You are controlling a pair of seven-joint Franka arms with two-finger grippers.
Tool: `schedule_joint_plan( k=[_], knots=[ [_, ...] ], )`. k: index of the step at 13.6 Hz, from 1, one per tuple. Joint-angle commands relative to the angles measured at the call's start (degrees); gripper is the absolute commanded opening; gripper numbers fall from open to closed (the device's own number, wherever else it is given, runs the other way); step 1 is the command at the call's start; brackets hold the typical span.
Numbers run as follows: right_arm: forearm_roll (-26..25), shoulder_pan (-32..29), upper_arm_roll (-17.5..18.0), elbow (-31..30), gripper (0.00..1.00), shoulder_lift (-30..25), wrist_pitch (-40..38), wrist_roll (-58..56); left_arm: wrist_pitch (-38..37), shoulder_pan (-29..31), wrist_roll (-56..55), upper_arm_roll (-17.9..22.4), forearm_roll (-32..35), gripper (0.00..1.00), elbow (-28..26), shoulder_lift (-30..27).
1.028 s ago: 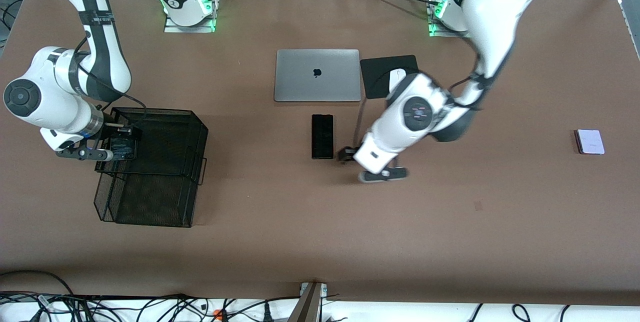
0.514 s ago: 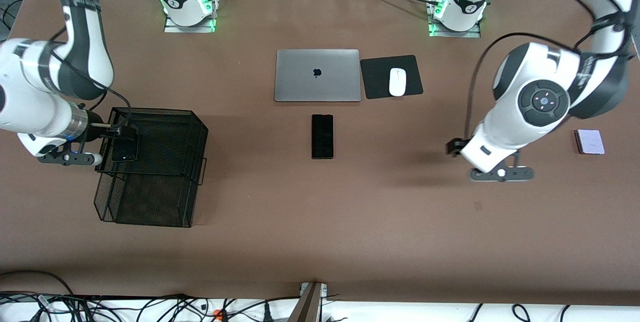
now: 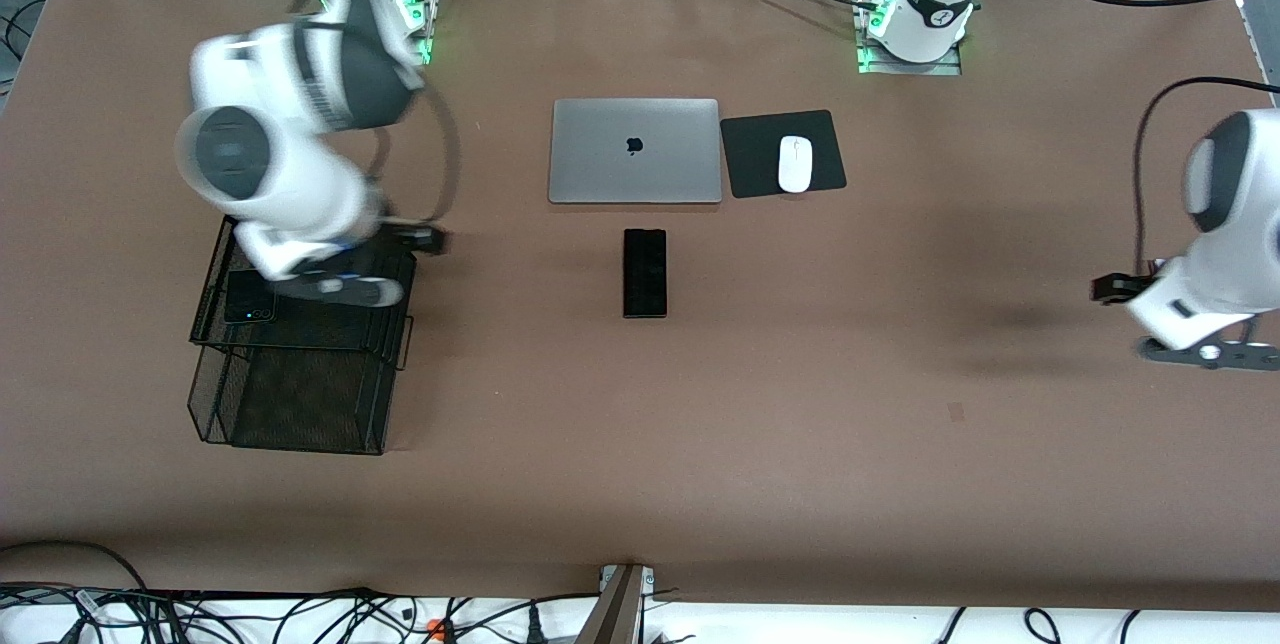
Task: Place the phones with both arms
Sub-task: 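Release the flip phone into the basket while the left gripper reaches the white phone, then grasp the tall phone with the right gripper while the left gripper grasps the white phone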
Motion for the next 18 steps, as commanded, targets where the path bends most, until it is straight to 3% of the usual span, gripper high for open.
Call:
schedule_joint_plan(
  k=[1, 4, 8, 10, 14, 18],
  knots=[
    [4.7, 3.2, 2.5, 11.1, 1.0, 9.8, 0.2, 9.7, 12.2, 10.5, 4.6, -1.2, 0.2, 1.0, -8.1, -0.6],
    [4.7, 7.5, 6.8, 19.2, 1.0, 17.8, 5.8, 21.4, 24.8, 20.0, 15.6, -1.2, 0.1, 1.0, -9.6, 5.7],
    [4.3, 11.0, 8.4, 18.4, 1.0, 23.0, 15.8, 22.0, 30.0, 27.2, 29.1, -1.3, -8.0, 1.0, -9.2, 14.6],
    [3.0, 13.0, 8.4, 17.1, 1.0, 26.0, 19.4, 21.4, 30.7, 28.3, 34.0, -1.2, -10.1, 1.0, -8.0, 16.4],
    [1.6, 13.9, 8.4, 9.4, 1.0, 26.8, 27.8, 17.9, 32.9, 29.0, 33.4, -0.9, -10.2, 1.0, -7.6, 17.0],
    [1.6, 14.1, 8.4, 8.7, 1.0, 28.5, 29.4, 17.8, 32.8, 30.7, 33.1, -0.6, -10.3, 1.0, -7.8, 17.3]
  ],
)
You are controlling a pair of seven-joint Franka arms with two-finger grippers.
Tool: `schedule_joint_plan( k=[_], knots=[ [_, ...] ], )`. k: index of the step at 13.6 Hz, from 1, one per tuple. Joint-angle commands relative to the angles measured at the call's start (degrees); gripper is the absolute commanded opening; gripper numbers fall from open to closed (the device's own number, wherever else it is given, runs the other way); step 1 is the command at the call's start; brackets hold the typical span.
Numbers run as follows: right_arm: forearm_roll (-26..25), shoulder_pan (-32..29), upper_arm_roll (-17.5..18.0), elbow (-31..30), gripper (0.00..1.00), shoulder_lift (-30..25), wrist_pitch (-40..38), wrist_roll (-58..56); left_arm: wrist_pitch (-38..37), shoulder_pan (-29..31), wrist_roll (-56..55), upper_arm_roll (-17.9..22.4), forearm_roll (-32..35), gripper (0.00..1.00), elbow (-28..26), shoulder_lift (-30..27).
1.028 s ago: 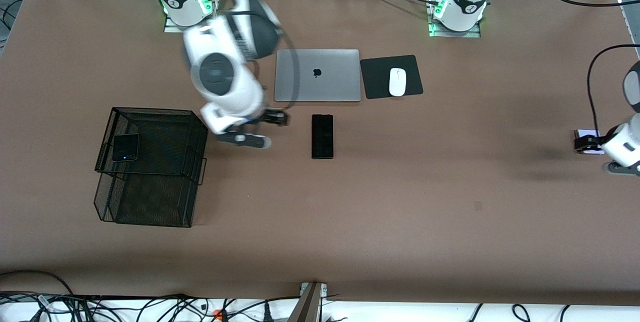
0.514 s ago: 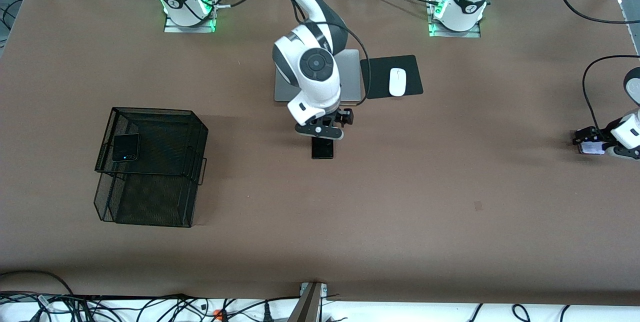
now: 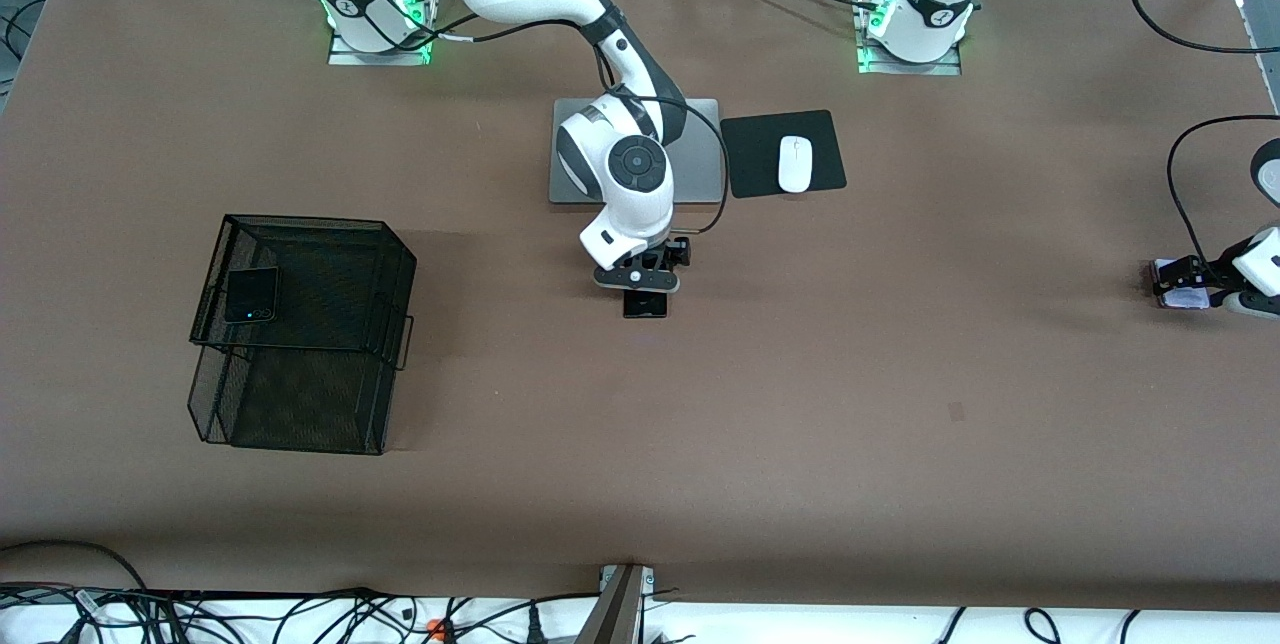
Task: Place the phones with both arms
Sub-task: 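Grasp the tall phone with the right gripper while the left gripper grasps the white phone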
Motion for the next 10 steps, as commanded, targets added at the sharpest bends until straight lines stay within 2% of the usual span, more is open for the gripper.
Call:
schedule_joint_plan(
  k=[1, 3, 4, 6, 7, 8, 9, 10],
  knots=[
    [-0.8, 0.6, -0.1, -0.9, 1.0, 0.3, 1.6, -0.4, -0.2, 2.2, 0.8, -0.5, -1.5, 1.0, 0.4, 1.6],
    [-0.5, 0.6, 0.0, -0.9, 1.0, 0.8, 2.0, -0.4, -0.2, 2.7, 0.7, -0.4, -1.6, 1.0, 0.5, 2.3],
    [-0.5, 0.6, 0.0, -0.8, 0.9, 0.9, 2.0, -0.5, -0.2, 2.8, 0.7, -0.4, -1.6, 1.0, 0.5, 2.5],
    [-0.5, 0.6, 0.2, -0.7, 0.57, 0.9, 2.1, -0.5, -0.2, 3.0, 0.7, -0.4, -2.7, 1.0, 0.4, 2.7],
    [-0.4, 0.6, 0.2, -0.5, 0.36, 0.9, 2.0, -0.6, -0.2, 2.9, 0.7, -0.4, -3.0, 0.95, 0.5, 2.7],
    [-0.5, 0.6, 0.2, -0.4, 0.17, 0.7, 1.9, -0.8, -0.3, 2.9, 0.8, -0.4, -2.9, 0.64, 0.5, 2.7],
    [-0.3, 0.6, 0.2, -0.1, 0.04, 0.2, 1.5, -0.9, -0.3, 2.7, 1.2, -0.4, -2.9, 0.35, 0.5, 2.7],
    [-0.1, 0.5, 0.2, 0.0, 0.0, -0.8, 0.8, -0.9, -0.4, 2.7, 1.4, -0.4, -2.7, 0.32, 0.6, 2.6]
  ],
)
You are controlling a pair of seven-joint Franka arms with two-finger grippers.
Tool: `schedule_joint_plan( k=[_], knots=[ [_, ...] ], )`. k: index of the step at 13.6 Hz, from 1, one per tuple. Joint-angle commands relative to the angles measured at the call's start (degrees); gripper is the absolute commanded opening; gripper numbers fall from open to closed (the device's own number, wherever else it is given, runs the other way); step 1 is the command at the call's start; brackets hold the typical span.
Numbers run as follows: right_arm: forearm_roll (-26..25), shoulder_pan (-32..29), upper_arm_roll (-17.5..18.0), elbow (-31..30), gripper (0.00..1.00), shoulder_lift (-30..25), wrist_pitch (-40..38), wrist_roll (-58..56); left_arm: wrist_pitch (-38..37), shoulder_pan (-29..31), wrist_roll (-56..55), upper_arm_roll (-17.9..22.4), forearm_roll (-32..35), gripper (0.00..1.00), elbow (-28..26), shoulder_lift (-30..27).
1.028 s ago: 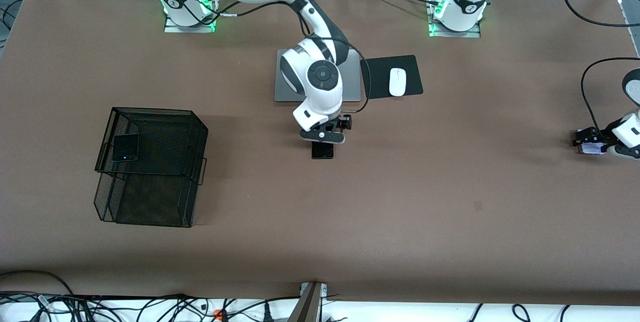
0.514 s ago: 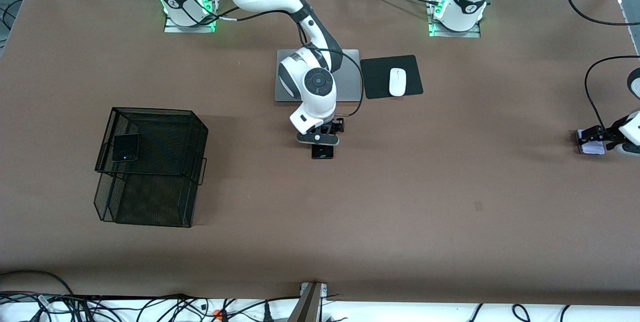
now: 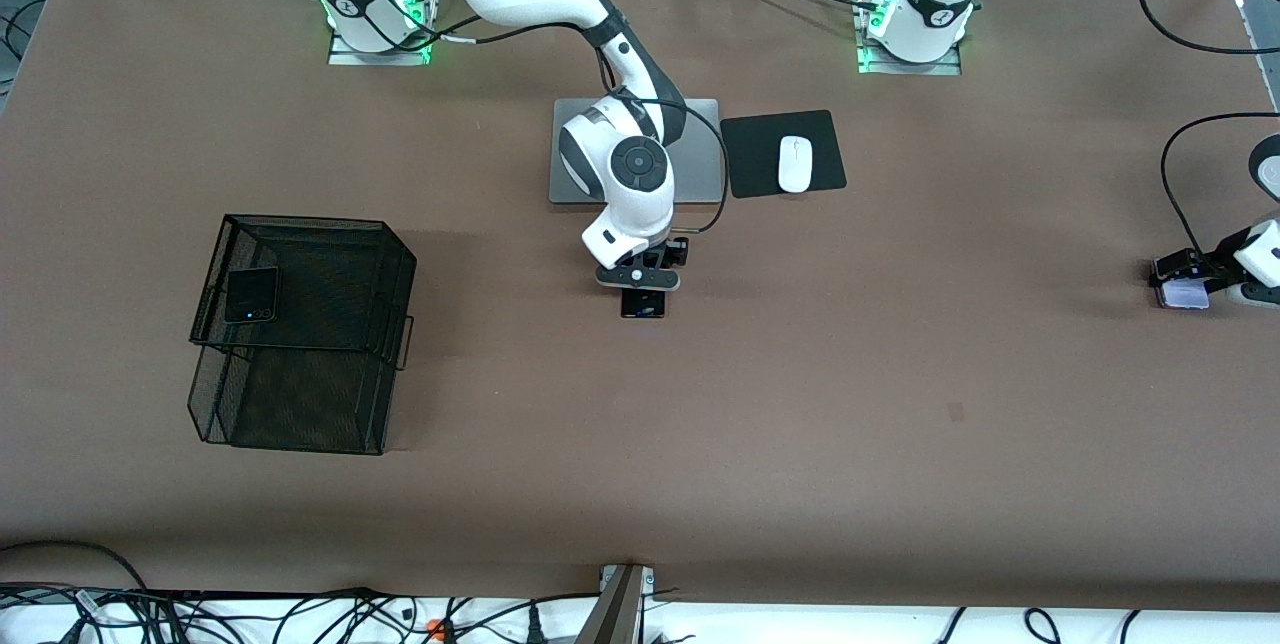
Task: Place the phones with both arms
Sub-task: 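Carry the tall phone to the basket while the left gripper moves the white phone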
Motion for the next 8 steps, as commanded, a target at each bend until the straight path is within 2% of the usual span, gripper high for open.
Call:
schedule_joint_plan(
  k=[1, 4, 8],
  knots=[
    [0.0, -0.1, -0.1, 0.5, 0.0, -2.8, -2.5, -0.7, -0.9, -0.3, 1.5, -0.8, -1.5, 0.29, 0.3, -0.3],
    [0.0, -0.4, -1.9, 2.9, 0.0, -7.2, -10.1, -0.4, -8.1, -2.3, 0.7, -4.5, -1.2, 0.3, 2.2, -5.0],
    [-0.5, -0.3, -8.2, 3.5, 0.0, -16.7, -23.1, -1.8, -25.8, -12.9, -5.8, -4.8, -1.0, 0.3, 14.5, -5.7]
  ],
)
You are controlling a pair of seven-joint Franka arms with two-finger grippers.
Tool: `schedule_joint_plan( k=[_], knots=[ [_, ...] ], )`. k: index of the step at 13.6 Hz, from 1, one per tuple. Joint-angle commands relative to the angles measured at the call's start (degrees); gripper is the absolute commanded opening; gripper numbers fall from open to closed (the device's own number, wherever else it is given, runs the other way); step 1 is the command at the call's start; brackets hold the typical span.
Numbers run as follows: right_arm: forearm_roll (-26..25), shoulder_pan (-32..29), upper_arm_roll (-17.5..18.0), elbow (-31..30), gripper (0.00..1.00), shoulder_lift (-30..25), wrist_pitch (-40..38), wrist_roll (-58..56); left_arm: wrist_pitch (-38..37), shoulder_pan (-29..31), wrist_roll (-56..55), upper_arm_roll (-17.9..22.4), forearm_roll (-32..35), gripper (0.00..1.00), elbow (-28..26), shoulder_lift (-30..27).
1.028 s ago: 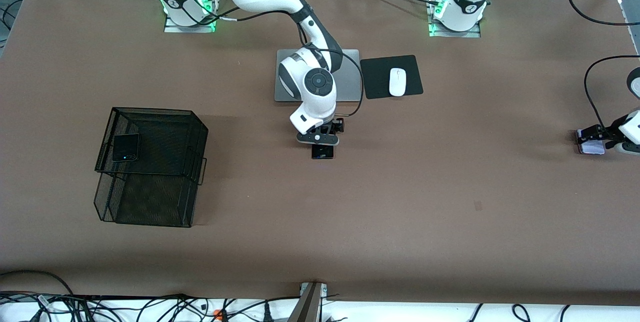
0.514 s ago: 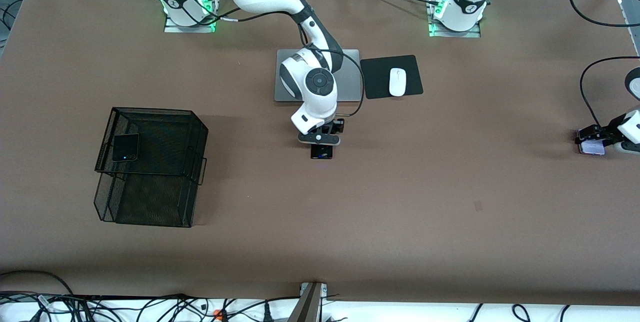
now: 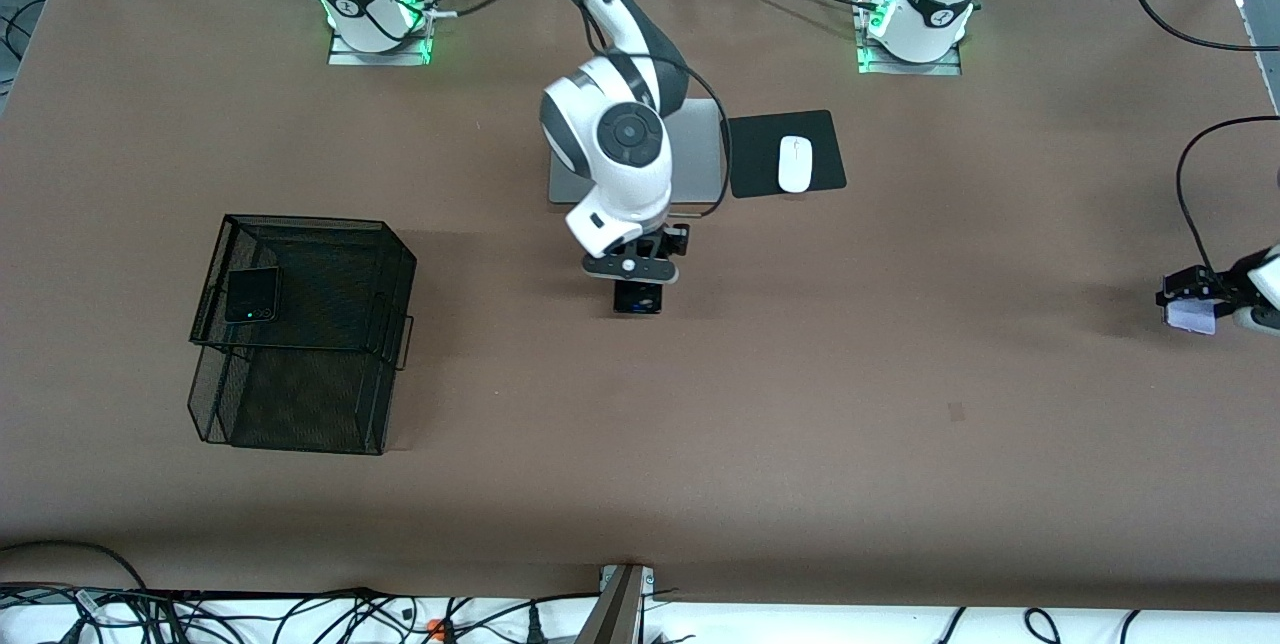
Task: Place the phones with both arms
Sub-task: 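Carry the tall phone to the basket while the left gripper moves the white phone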
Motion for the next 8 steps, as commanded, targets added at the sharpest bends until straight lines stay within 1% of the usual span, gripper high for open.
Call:
schedule_joint_plan(
  k=[1, 3, 4, 6, 8],
  knots=[
    [-0.5, -0.2, -5.1, -2.1, 0.0, -8.6, -9.9, -3.4, -13.0, -8.4, -6.9, 1.0, -1.1, 0.3, 8.4, -1.0],
    [-0.1, -0.5, -11.3, -2.3, 0.0, -11.9, -18.1, -10.9, -19.2, -15.7, -16.3, 0.7, -1.1, 0.31, 11.5, -2.1],
    [-0.1, -0.5, -14.5, -4.9, 0.0, -13.9, -19.7, -15.1, -21.7, -19.5, -20.6, 0.7, -1.1, 0.31, 12.9, -2.6],
    [-0.4, -0.5, -20.6, -12.7, 0.0, -19.1, -18.9, -24.9, -23.1, -26.5, -30.3, 0.5, -1.8, 0.32, 13.4, -2.6],
    [-0.7, -0.4, -26.7, -19.8, 0.0, -22.8, -15.9, -35.4, -23.0, -35.4, -42.2, 0.3, -1.7, 0.32, 13.5, -2.5]
  ],
)
